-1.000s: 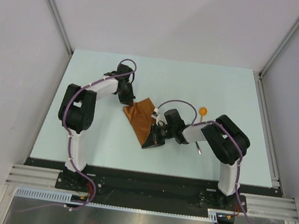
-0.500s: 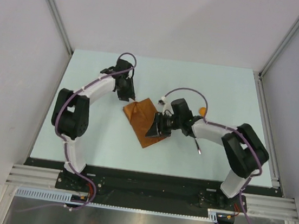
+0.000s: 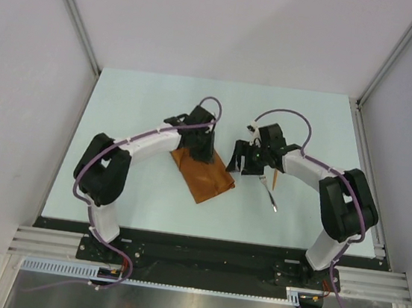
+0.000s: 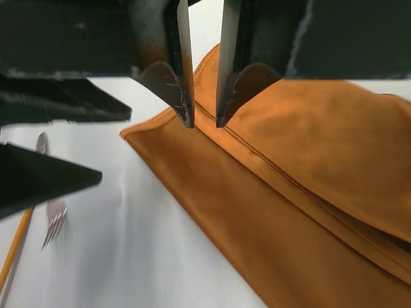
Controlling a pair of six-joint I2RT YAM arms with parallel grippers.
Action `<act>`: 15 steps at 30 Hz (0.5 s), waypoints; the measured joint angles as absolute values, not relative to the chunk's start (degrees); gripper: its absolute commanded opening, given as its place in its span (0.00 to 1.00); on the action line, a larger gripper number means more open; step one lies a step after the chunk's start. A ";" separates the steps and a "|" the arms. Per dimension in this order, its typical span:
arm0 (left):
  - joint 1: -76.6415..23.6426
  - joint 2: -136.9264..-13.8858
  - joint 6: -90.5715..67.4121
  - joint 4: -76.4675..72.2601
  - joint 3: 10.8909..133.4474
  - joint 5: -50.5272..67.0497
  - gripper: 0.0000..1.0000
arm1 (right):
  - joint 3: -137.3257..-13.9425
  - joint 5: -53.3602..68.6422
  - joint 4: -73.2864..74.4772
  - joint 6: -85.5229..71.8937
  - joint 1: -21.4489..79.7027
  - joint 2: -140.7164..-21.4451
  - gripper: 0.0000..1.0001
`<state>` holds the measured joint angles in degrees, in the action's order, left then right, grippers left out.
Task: Fold the napkin into a case and place the utensils inside
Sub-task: Fold the 2/3-rectangle-folded napkin at the center of the board.
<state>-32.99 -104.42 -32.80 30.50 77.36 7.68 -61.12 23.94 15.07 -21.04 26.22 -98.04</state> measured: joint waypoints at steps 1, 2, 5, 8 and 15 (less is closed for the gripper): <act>-34.35 -104.42 -33.06 29.98 75.77 8.03 0.22 | -60.47 24.27 15.07 -20.91 26.26 -98.76 0.70; -35.42 -104.42 -33.23 29.47 74.15 8.27 0.22 | -59.66 24.67 14.79 -20.91 26.30 -99.31 0.70; -37.17 -104.42 -34.09 27.99 69.95 8.86 0.20 | -57.04 26.13 13.72 -21.15 26.33 -100.12 0.64; -38.35 -104.36 -34.65 26.76 66.13 8.97 0.18 | -54.87 28.18 11.57 -21.96 26.41 -100.42 0.55; -39.27 -100.49 -36.14 23.29 58.92 8.99 0.18 | -52.71 31.14 6.28 -23.75 26.79 -101.82 0.26</act>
